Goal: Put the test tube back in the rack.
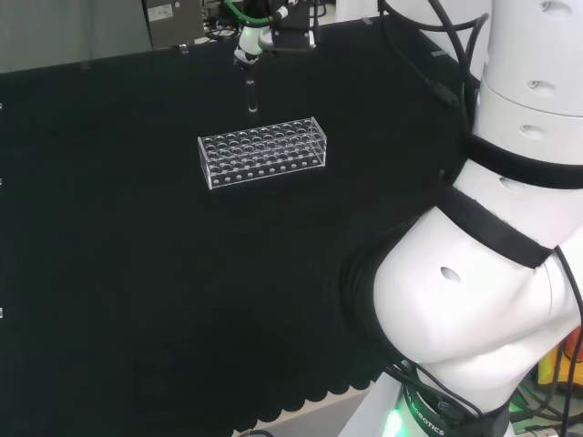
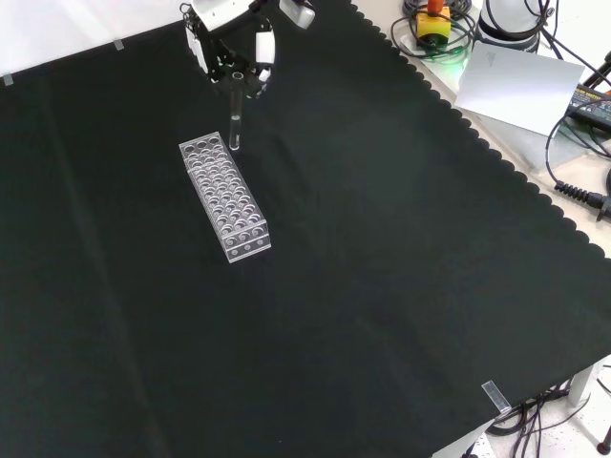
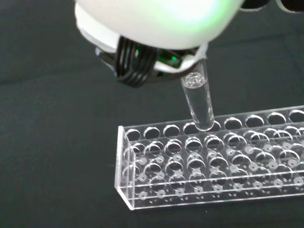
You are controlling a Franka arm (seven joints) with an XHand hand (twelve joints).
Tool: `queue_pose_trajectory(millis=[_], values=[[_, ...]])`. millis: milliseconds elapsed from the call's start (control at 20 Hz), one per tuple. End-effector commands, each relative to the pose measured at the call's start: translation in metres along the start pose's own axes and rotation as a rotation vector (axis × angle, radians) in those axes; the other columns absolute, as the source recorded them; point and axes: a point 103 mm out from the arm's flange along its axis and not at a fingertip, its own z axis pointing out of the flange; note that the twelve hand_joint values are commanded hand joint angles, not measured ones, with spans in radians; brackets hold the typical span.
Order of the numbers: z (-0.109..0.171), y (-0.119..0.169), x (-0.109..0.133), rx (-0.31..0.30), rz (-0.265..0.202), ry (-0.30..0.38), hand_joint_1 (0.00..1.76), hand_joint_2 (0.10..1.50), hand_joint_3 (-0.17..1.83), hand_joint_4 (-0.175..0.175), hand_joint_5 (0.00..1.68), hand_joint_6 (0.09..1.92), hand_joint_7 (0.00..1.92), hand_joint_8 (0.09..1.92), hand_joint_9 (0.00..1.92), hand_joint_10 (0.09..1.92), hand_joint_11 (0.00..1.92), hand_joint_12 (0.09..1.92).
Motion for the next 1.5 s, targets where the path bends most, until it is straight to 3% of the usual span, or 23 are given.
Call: queue_pose_trajectory(millis=[50, 750, 1150, 1500], values=[[0.013, 0.001, -0.004, 0.028, 0.005, -0.011, 1.24, 0.53, 0.76, -0.175, 1.50, 0.28, 1.87, 0.38, 1.70, 0.41, 1.20, 1.04], [0.049, 0.009, -0.008, 0.086, 0.021, -0.006, 1.24, 0.53, 0.76, -0.175, 1.50, 0.27, 1.87, 0.39, 1.70, 0.41, 1.19, 1.04], [0.051, 0.016, -0.017, 0.095, 0.061, 0.018, 1.24, 0.53, 0.76, -0.175, 1.50, 0.27, 1.86, 0.39, 1.70, 0.41, 1.19, 1.04], [0.055, 0.025, -0.019, 0.101, 0.046, 0.011, 1.24, 0.53, 0.76, -0.175, 1.50, 0.27, 1.86, 0.39, 1.70, 0.41, 1.19, 1.04]])
